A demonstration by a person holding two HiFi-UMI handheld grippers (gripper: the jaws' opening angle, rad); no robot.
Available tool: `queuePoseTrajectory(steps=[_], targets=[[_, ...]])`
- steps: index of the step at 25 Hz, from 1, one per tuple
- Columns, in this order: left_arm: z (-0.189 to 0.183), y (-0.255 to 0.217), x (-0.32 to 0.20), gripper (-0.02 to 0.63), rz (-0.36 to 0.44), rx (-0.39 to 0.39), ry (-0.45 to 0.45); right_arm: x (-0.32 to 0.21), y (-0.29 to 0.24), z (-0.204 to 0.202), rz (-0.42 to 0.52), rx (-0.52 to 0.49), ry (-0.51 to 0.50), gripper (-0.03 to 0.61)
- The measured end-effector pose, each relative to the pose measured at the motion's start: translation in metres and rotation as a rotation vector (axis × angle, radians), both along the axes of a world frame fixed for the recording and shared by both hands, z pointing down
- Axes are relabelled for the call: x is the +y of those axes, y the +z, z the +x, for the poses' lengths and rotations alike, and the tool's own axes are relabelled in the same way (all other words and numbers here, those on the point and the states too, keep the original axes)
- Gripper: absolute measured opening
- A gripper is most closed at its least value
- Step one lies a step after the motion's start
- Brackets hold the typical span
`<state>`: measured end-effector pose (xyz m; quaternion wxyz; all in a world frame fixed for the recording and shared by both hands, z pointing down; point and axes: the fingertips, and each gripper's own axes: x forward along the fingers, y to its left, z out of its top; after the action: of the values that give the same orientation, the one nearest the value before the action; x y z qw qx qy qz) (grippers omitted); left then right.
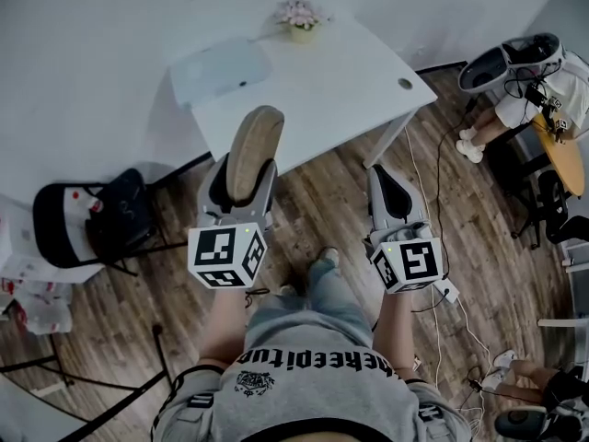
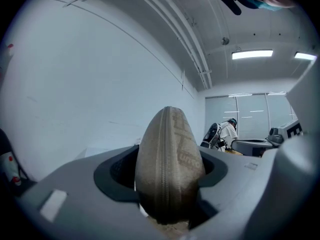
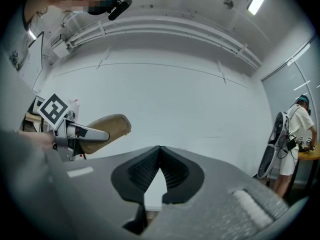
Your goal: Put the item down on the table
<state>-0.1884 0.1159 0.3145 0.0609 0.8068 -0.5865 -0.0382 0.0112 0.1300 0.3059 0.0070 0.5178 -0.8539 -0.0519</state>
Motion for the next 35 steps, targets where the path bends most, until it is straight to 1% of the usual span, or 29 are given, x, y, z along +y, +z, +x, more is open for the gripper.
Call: queuePoseTrajectory(steps=[11, 22, 28, 35], targets=[[0.01, -0.002, -0.06, 0.307, 0.001, 0.001, -0.028, -0.07, 0.0, 0.006, -0.006, -0.001, -0.044, 0.0], [0.037, -0.013, -0.126, 0.307, 0.013, 0.004, -0.069, -0.147, -0.01, 0.026, 0.002, 0.006, -0.103, 0.0], [0.054, -0.016, -0.151, 0.307, 0.015, 0.002, -0.099, -0.178, -0.013, 0.043, 0.007, -0.001, -0.137, 0.0], [0.077, -0.021, -0.174, 0.307, 0.037, -0.003, -0.14, -0.209, -0.014, 0.063, 0.019, -0.009, -0.183, 0.0]])
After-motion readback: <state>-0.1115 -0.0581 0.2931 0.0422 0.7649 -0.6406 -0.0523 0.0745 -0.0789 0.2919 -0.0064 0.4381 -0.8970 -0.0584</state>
